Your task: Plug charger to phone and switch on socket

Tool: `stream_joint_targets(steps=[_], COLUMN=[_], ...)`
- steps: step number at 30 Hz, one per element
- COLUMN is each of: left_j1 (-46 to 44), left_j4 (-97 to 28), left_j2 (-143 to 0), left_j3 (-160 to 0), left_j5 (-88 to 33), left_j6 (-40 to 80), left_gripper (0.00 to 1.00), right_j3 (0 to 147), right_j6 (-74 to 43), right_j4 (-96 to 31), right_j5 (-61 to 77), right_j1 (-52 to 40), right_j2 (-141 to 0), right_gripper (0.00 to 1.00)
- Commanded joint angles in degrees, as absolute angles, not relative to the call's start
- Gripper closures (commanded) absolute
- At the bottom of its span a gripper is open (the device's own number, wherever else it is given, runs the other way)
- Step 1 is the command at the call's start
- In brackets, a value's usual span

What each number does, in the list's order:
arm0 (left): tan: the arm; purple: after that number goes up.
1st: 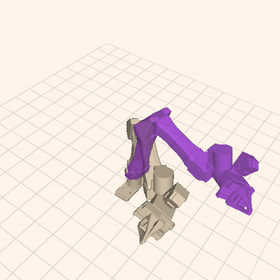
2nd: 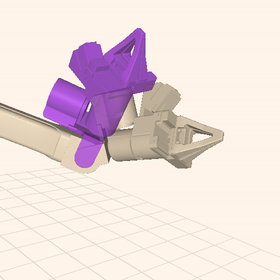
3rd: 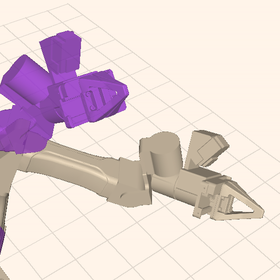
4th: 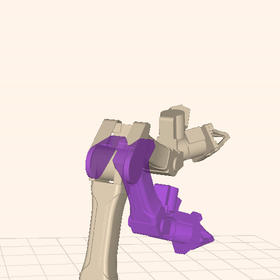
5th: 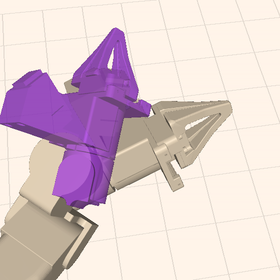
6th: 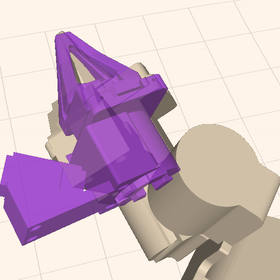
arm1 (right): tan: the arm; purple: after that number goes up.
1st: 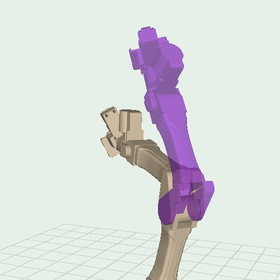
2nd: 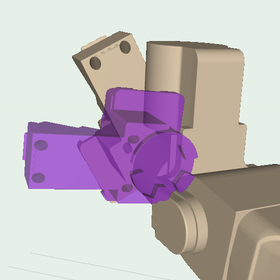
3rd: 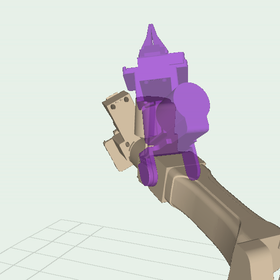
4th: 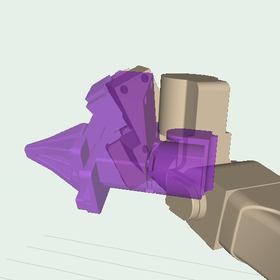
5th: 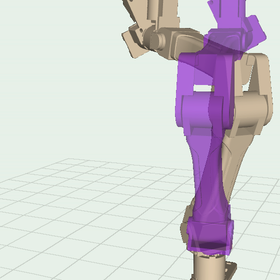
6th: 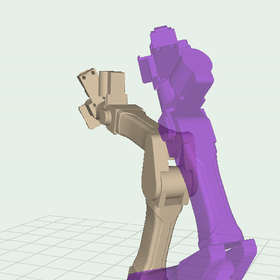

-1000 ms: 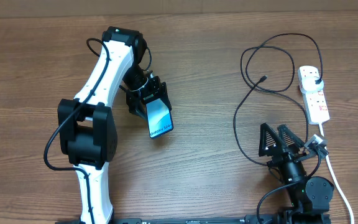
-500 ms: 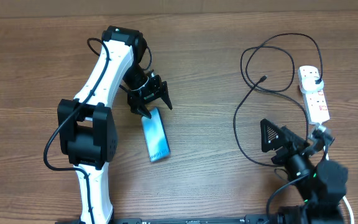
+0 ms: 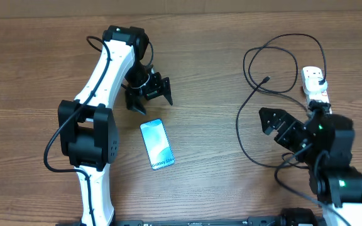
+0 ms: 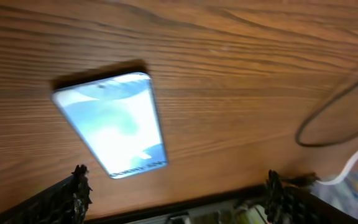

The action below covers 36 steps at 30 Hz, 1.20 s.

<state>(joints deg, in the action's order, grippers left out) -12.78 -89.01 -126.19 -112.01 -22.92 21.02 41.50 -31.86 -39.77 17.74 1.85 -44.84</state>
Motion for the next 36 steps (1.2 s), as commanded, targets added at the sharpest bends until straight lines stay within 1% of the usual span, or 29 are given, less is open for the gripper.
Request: stream_joint_targets(steps=[1,6,10,15,20,24,28,33,36], left_j1=[-13.1,-13.63,-15.11,-19.31,-24.93,-26.61,-26.55,-26.57,-26.57], left_j4=[-90.28,-91.33,-93.36,-94.74,-92.23,-83.7,-74.35,-70.08,-68.97], left_j2=[-125.32,-119.81,-112.16,-100.9,-90.54,-84.77,-85.19,-91.42,-96.01], left_j3=[-115.96,-117.49,-117.47,-116.18,-108.2,-93.45,-80.6,-76.86,-76.86], left_j5=[-15.81,-11.27,-3.14,3.64,12.27,11.03,6.92,0.36,0.01], left_j6=[21.87,22.92,26.96,29.21,38.33,41.5,41.6,45.52,45.47], left_gripper=[0.06,0.03,0.03,0.02,0.0,0.0,0.0,0.01,0.0], right_j3=[42.54,42.54,42.54,42.57,42.57,42.57,42.54,42.48,42.5], right_j6=[-31.0,-30.98,-30.98,-30.96,-29.67,-29.71,-29.71,-29.71,-29.69], right_j4=[-39.35,-39.29,-40.16,-40.4,-42.09,-45.25,-48.23,-48.97,-49.67], right_j5=[17.65,17.67,18.2,18.09,17.96,16.1,14.06,12.49,12.6], right_j1=[1.96,1.96,1.96,1.93,1.96,1.96,1.96,1.96,1.96], right_j2=[-48.97,-55.59,-59.55,-58.43,-54.83,-51.86,-49.25,-49.93,-51.55], right_gripper=[0.0,0.0,0.0,0.0,0.0,0.0,0.0,0.0,0.01])
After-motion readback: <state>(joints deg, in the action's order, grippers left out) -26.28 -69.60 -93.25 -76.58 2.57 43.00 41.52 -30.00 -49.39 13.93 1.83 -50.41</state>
